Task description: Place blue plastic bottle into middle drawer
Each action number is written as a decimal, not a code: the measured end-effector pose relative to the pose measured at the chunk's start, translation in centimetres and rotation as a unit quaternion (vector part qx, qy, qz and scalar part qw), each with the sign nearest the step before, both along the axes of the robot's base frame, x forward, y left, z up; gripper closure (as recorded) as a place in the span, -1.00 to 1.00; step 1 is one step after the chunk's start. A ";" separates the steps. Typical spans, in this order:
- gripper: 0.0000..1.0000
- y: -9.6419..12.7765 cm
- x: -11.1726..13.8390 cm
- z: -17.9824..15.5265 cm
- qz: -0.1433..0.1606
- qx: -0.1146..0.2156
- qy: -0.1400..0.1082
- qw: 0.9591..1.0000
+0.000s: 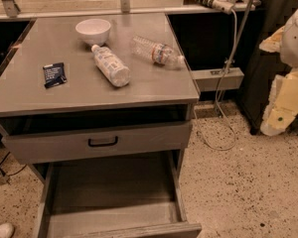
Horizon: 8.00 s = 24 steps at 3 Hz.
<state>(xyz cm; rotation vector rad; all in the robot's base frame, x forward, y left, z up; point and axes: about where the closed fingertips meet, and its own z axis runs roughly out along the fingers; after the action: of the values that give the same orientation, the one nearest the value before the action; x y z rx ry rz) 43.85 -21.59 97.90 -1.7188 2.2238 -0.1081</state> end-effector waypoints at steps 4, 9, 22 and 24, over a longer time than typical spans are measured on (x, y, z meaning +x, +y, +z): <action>-1.00 6.1 2.0 0.1 0.018 -0.002 0.016 1.000; -1.00 19.5 11.0 -2.1 -0.025 0.062 0.022 0.998; 0.77 30.2 27.7 -12.8 -0.133 0.056 0.056 0.988; 1.00 28.7 23.9 -10.9 -0.124 0.037 0.024 0.991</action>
Offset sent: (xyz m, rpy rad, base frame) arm 0.0088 0.0360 -0.0048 0.0181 0.0544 0.0094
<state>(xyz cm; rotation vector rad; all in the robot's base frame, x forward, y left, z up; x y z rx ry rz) 67.76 7.14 87.05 -1.4156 2.4373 -0.0414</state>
